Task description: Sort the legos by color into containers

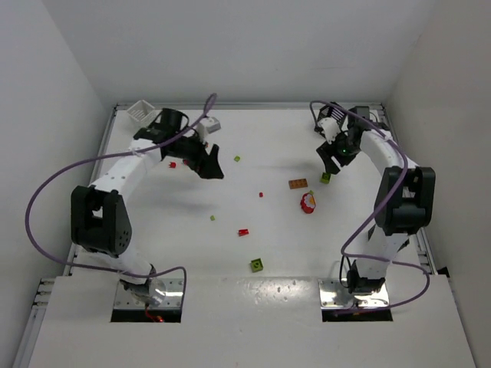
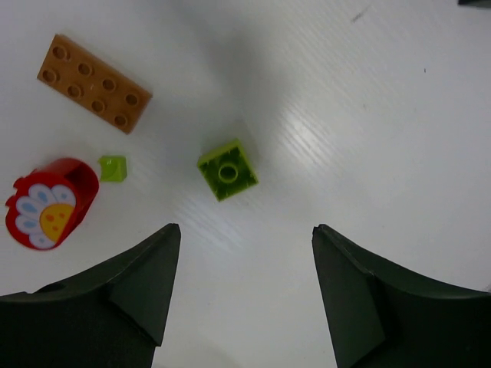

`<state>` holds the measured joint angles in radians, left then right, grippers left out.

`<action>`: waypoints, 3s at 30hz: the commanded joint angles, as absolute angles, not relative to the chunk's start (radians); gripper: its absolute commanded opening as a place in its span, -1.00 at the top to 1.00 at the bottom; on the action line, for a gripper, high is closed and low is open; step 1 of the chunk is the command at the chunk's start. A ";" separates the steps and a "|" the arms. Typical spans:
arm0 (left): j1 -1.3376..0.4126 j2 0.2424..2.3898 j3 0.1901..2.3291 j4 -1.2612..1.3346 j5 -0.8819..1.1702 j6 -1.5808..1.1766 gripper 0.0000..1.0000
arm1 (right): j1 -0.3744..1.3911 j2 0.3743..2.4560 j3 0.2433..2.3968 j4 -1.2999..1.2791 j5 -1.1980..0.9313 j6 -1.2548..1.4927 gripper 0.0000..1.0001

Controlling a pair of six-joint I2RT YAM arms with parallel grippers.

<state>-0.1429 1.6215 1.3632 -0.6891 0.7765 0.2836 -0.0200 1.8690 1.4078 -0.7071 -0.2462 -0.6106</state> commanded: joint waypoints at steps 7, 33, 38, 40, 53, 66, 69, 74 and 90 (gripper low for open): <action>-0.538 1.534 1.160 -0.756 0.587 0.503 -0.84 | -0.035 1.729 1.285 -0.724 -0.273 -0.644 -0.41; -1.221 1.672 0.976 -0.460 0.192 0.072 -0.84 | -0.026 1.718 1.292 -0.706 -0.235 -0.635 -0.41; -1.221 1.707 0.994 -0.430 0.160 0.063 -0.78 | -0.026 1.709 1.272 -0.696 -0.235 -0.635 -0.41; -1.221 1.718 0.994 -0.430 0.160 0.063 -0.74 | -0.026 1.709 1.261 -0.696 -0.226 -0.635 -0.41; -1.212 1.738 1.003 -0.410 0.160 0.061 0.12 | -0.026 1.718 1.270 -0.696 -0.225 -0.644 -0.41; -0.722 1.479 1.176 -0.534 0.166 0.170 0.28 | -0.017 1.652 1.314 -0.721 -0.385 -0.539 -0.41; -0.468 1.540 1.346 -0.574 0.201 0.181 0.28 | -0.008 1.652 1.325 -0.732 -0.422 -0.517 -0.41; -0.129 1.762 1.714 -0.574 0.192 0.117 0.25 | 0.034 1.643 1.356 -0.741 -0.434 -0.499 -0.41; 0.144 2.309 2.368 -0.532 0.008 0.009 0.18 | 0.054 1.671 1.385 -0.750 -0.429 -0.480 -0.41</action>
